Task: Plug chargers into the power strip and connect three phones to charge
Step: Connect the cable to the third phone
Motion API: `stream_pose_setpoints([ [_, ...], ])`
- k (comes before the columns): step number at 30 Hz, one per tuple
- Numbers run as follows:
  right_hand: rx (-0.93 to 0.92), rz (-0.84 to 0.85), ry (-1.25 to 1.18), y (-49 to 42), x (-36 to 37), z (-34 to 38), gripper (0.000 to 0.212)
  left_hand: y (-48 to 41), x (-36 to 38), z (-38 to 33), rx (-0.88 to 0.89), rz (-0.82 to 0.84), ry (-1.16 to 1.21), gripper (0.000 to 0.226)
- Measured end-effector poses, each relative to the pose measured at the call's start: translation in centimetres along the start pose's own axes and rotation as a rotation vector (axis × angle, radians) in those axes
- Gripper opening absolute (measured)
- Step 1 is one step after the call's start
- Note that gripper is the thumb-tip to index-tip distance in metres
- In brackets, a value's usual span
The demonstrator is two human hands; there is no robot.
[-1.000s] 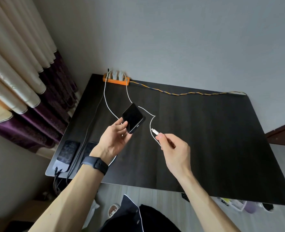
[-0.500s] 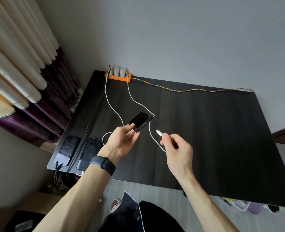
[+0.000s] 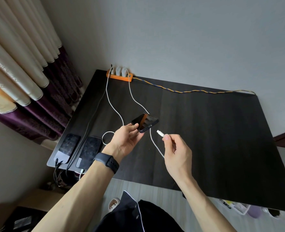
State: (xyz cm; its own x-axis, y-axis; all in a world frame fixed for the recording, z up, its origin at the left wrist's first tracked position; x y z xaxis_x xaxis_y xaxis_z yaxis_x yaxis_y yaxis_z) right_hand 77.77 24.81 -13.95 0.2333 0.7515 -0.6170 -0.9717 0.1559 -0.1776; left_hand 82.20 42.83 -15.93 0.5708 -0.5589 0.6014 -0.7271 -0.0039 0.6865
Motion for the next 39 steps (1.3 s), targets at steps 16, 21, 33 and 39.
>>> stream_pose_setpoints([
  [16, 0.044, -0.099, -0.035, 0.4, -0.1, 1.0, 0.032, -0.1, 0.6, 1.9, 0.013, 0.125, -0.097, 0.031],
  [21, 0.043, -0.105, -0.025, 0.6, 0.0, 0.8, 0.032, 0.2, 0.6, 2.5, 0.005, 0.107, -0.088, 0.038],
  [33, -0.007, -0.142, 0.111, 1.4, 0.4, 0.4, 0.027, 1.0, 0.6, 3.4, 0.204, 0.032, -0.154, 0.063],
  [39, 0.001, -0.117, 0.098, 1.8, 0.9, -0.1, 0.027, 1.4, 0.7, 3.4, 0.229, 0.043, -0.16, 0.066],
])
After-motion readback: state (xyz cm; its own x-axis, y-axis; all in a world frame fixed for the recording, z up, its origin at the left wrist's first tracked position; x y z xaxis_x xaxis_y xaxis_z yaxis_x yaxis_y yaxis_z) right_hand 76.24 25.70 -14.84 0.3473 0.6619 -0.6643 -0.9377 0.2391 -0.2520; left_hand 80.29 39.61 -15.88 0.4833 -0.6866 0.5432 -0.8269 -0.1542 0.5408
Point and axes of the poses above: each hand's wrist, its own y-axis away from the middle knuckle, its own x-axis out of the palm, z = x × y, the point moved 3 cm from there along -y, towards the middle knuckle, and after that the axes turned 5 degrees about y, right-handed, at the moved point
